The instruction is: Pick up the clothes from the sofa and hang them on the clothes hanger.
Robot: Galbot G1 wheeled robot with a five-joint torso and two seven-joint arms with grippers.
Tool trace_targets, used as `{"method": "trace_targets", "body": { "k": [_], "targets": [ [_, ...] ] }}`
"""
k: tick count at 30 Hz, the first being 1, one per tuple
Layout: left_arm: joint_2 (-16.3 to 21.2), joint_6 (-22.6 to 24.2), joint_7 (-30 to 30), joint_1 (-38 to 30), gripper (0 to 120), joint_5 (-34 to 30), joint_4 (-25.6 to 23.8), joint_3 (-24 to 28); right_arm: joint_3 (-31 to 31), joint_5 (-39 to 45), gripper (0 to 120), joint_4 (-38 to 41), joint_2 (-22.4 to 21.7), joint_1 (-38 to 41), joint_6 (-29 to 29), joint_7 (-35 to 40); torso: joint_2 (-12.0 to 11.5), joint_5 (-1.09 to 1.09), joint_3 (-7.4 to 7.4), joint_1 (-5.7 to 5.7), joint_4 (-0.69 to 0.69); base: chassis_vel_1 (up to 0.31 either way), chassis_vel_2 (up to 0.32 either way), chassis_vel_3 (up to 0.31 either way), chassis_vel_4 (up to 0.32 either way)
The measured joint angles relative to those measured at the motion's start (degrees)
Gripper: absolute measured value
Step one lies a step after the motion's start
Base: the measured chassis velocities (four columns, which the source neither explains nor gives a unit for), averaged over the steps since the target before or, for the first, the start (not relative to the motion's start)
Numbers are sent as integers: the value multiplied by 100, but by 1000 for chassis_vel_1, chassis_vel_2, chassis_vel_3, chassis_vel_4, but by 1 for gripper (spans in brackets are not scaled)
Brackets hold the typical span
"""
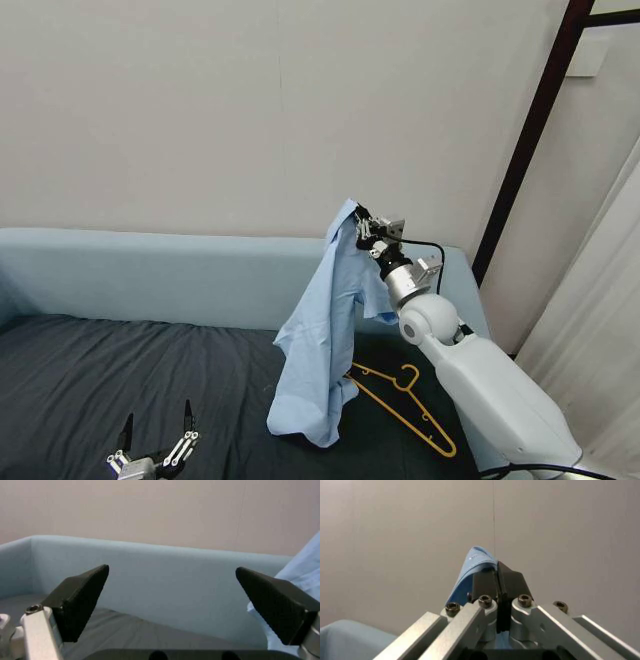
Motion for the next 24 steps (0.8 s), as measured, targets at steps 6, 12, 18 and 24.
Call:
{"method": "trace_targets", "body": {
  "k": [6, 12, 18, 24],
  "targets": [
    [-19, -20, -6, 53, 100, 0, -80, 3, -194, 371, 0, -751, 112, 843, 102, 12, 0, 0, 1, 1, 1, 0, 0, 0, 0],
    [-17, -62, -55, 86, 100, -39, -110, -75, -535, 759, 0, -1053, 86, 1644, 95, -187, 0, 0, 1, 1, 0, 0, 0, 0, 0],
    [-59, -91, -62, 83, 100, -66, -110, -88, -904, 754, 0, -820, -45, 2400, 115, -635, 0, -1, 0, 1, 0, 0, 0, 0, 0],
    [-125, -70, -58, -5, 100, -37, -39, -14, -1222, 702, 0, 62, -201, 2288, 156, -837, 1, -3, -2, 0, 3, 0, 0, 0, 0]
  ]
}}
